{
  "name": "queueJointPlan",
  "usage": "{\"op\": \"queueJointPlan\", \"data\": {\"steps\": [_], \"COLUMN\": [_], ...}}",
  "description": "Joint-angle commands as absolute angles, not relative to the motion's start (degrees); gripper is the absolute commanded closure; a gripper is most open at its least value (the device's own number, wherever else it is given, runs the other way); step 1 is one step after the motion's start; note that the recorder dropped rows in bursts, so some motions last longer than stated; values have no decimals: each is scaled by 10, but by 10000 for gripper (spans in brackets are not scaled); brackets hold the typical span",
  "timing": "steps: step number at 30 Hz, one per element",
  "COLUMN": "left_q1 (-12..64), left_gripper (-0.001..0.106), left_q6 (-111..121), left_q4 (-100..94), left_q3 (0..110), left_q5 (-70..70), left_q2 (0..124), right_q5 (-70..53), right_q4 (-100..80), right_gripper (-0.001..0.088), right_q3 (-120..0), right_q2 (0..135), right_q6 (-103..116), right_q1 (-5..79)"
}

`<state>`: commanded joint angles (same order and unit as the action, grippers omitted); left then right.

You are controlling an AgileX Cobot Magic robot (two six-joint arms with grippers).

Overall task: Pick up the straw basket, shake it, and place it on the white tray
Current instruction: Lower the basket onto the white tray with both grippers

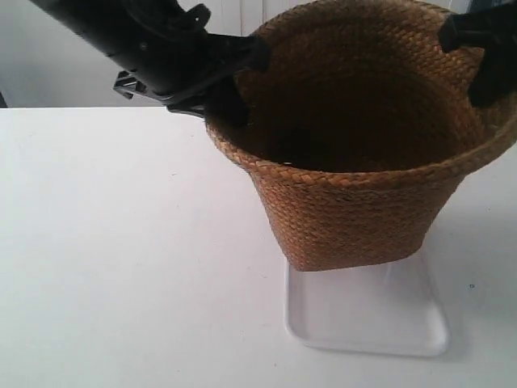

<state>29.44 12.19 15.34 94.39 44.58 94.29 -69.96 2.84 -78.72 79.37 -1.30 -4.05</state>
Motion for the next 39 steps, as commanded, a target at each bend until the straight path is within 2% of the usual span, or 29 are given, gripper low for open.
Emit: {"op": "queueJointPlan", "data": {"steps": [5,11,25,36,39], "left_q1": [315,341,341,341,341], "left_gripper": [1053,1053,1053,1051,947], "left_q6": [119,118,118,118,118], "left_q4": [151,133,110,120,124], "left_q3": [954,954,954,954,954], "left_q5": [444,410,448,445,444], "left_q2": [979,987,991,991,991], "right_q5": [-700,-700,-700,-700,-700], "right_q4": [45,0,57,49,50], "right_gripper": [868,868,868,866,820], "right_q3": [-721,-711,-700,-637,-637], "right_q2": [778,750,738,738,737], "right_q6": [-13,-13,-13,-13,-13], "right_q1": [-42,-42,-40,-40,-40]}}
